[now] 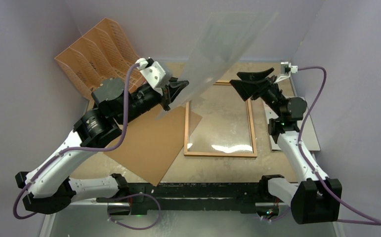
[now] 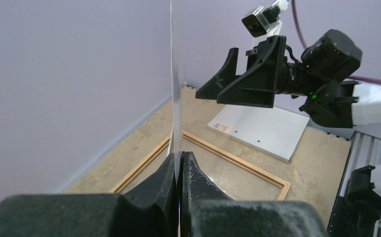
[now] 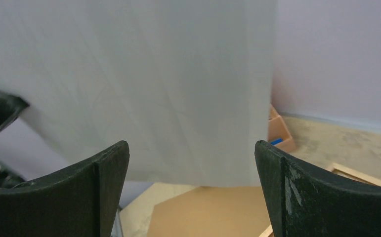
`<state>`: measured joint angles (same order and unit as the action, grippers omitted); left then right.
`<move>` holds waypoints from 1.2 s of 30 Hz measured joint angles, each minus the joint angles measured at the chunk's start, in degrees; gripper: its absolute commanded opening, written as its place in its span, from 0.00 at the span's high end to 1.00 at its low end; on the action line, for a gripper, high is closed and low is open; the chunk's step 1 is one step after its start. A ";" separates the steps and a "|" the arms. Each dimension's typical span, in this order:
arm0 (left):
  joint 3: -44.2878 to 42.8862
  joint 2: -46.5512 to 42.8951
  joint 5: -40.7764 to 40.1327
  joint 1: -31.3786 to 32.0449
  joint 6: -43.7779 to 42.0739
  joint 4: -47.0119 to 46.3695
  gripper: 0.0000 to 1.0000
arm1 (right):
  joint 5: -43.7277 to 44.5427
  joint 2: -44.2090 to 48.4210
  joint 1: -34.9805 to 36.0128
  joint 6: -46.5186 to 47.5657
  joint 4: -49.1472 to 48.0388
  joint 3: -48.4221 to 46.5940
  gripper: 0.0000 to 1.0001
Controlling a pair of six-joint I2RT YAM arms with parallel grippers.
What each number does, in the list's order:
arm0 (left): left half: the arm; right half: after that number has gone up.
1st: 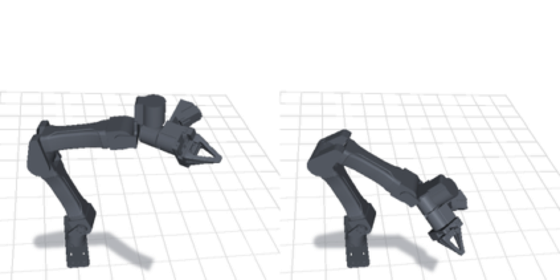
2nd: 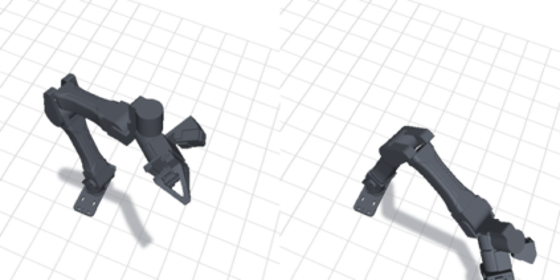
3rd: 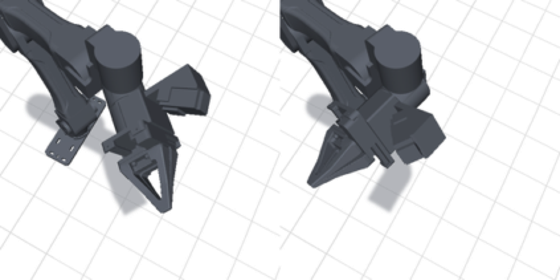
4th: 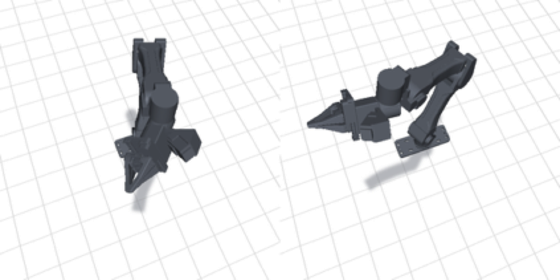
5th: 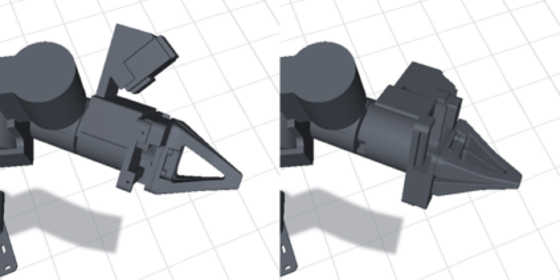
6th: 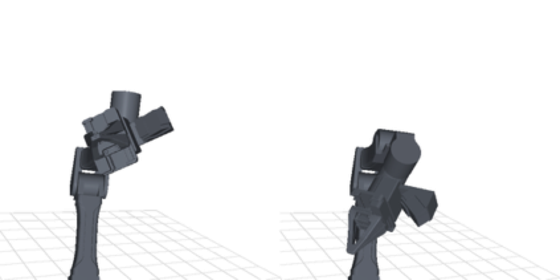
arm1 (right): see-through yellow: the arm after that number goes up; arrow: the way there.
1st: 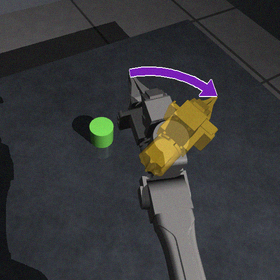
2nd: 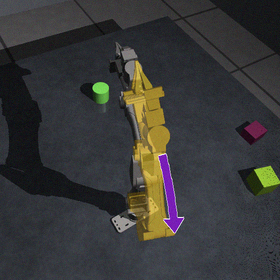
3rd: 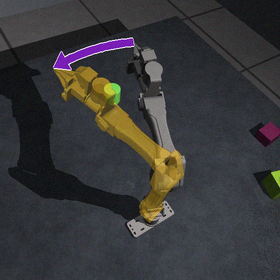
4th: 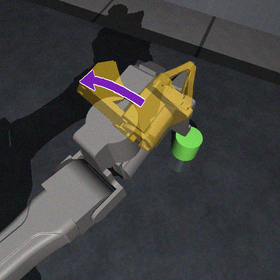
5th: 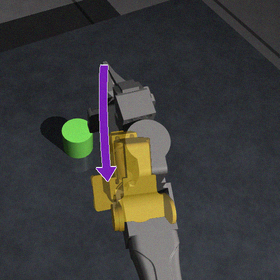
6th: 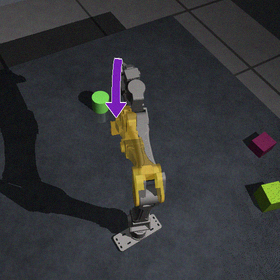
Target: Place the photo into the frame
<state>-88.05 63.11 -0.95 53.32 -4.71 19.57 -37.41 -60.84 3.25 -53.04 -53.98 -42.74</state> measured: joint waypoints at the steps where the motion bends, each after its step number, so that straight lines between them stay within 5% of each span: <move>1: -0.22 -0.17 0.50 0.00 0.07 0.00 1.00 | -1.84 -0.59 0.00 -0.83 -2.60 0.00 0.01; 7: -2.45 -0.31 3.37 0.00 2.16 0.02 1.00 | -8.63 -2.12 0.00 -2.99 -10.14 -0.63 0.01; 29: -2.47 -6.29 9.25 0.00 2.51 0.20 1.00 | -6.67 -0.33 0.00 -2.58 -3.43 -8.87 0.01; 36: -1.95 -8.39 7.28 0.00 3.69 -1.40 1.00 | -11.02 -0.26 0.00 -7.10 -10.38 -9.22 0.18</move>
<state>-90.00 54.72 6.33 53.32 -1.02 18.17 -48.42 -61.10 3.25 -60.14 -64.36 -51.96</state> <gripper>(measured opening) 0.022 0.899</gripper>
